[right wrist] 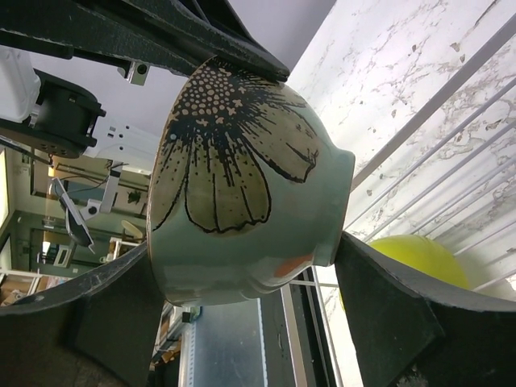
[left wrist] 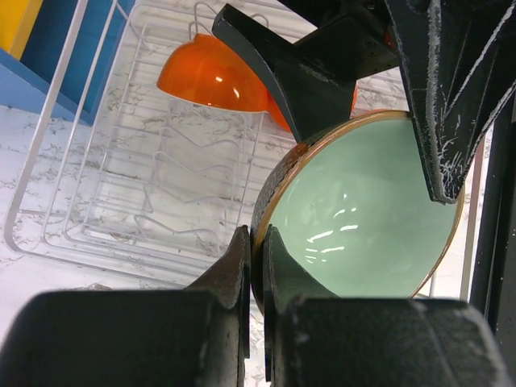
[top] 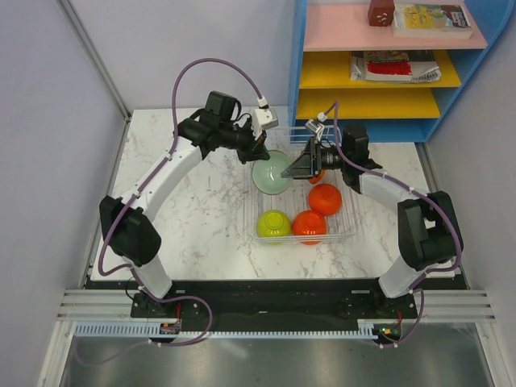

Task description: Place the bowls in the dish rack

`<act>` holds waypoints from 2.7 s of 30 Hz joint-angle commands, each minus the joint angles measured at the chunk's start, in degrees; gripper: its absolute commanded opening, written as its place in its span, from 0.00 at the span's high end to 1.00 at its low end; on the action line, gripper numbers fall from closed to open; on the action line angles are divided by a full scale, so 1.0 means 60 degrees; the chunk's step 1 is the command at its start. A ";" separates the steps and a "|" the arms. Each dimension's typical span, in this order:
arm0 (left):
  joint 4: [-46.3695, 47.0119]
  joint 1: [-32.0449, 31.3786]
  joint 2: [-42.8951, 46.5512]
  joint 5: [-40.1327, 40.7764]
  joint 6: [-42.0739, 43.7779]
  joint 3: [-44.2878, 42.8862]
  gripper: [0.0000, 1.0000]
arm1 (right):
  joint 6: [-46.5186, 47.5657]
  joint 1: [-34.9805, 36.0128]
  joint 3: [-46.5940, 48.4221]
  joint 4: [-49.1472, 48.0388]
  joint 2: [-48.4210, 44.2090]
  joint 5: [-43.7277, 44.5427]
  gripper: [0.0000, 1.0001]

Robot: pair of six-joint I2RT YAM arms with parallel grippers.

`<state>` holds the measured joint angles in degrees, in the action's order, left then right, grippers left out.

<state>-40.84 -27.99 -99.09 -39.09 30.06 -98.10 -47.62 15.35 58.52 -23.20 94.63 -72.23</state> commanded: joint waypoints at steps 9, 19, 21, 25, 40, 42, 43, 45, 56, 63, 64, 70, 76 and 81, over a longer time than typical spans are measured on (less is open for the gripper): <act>0.0816 0.0051 0.0636 -0.0120 -0.0045 0.0106 0.98 | 0.0667 -0.0083 0.0134 -0.0529 -0.0215 -0.0619 0.15; 0.0757 0.0065 0.0680 -0.0414 -0.0177 0.0193 0.98 | 0.2867 -0.0083 0.1013 0.2299 0.0078 -0.0443 0.11; 0.0728 0.0065 0.0694 -0.0472 -0.0177 0.0194 0.98 | 0.2911 -0.0083 0.1042 0.2299 0.0063 -0.0399 0.11; 0.0684 0.0065 0.0665 -0.0589 -0.0206 0.0179 0.98 | 0.3014 -0.0083 0.1173 0.2387 0.0005 -0.0370 0.12; 0.0464 0.0065 0.0577 -0.0794 -0.0235 0.0032 0.98 | 0.3805 -0.0083 0.1496 0.3149 -0.0157 -0.0296 0.35; 0.0478 0.0051 0.0577 -0.0794 -0.0235 0.0032 0.98 | 0.3820 -0.0040 0.1496 0.3164 -0.0127 -0.0282 0.46; 0.0478 0.0050 0.0577 -0.0794 -0.0235 0.0032 0.98 | 0.3834 -0.0025 0.1482 0.3164 -0.0127 -0.0282 0.56; 0.0464 0.0050 0.0563 -0.0809 -0.0250 0.0018 0.98 | 0.3849 0.0004 0.1438 0.3164 -0.0098 -0.0252 0.71; 0.0449 0.0050 0.0416 -0.0911 -0.0352 -0.0041 0.87 | 0.3878 0.0092 0.1336 0.3237 0.0005 0.0274 1.00; 0.0420 0.0050 0.0387 -0.1131 -0.0396 -0.0041 0.59 | 0.3893 0.0107 0.1218 0.3354 0.0195 0.0816 1.00; 0.0434 0.0050 0.0372 -0.1146 -0.0382 -0.0041 0.53 | 0.3893 0.0107 0.1204 0.3383 0.0181 0.0890 1.00; 0.0420 0.0065 0.0328 -0.0839 -0.0440 -0.0070 0.33 | 0.4068 0.0107 0.1262 0.3661 0.0210 0.1343 1.00; 0.0552 0.0855 0.0518 -0.0721 -0.1114 -0.0217 0.00 | 0.4595 0.0107 0.1584 0.4686 -0.0024 0.2310 1.00; 0.0552 0.1997 0.1073 -0.0325 -0.1714 0.0220 0.00 | 0.4991 0.0151 0.1993 0.5520 -0.0317 0.3744 1.00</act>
<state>-39.48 -20.93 -98.00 -42.04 24.64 -96.90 -21.10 15.97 65.21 7.86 96.42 -55.37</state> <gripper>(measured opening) 0.993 0.758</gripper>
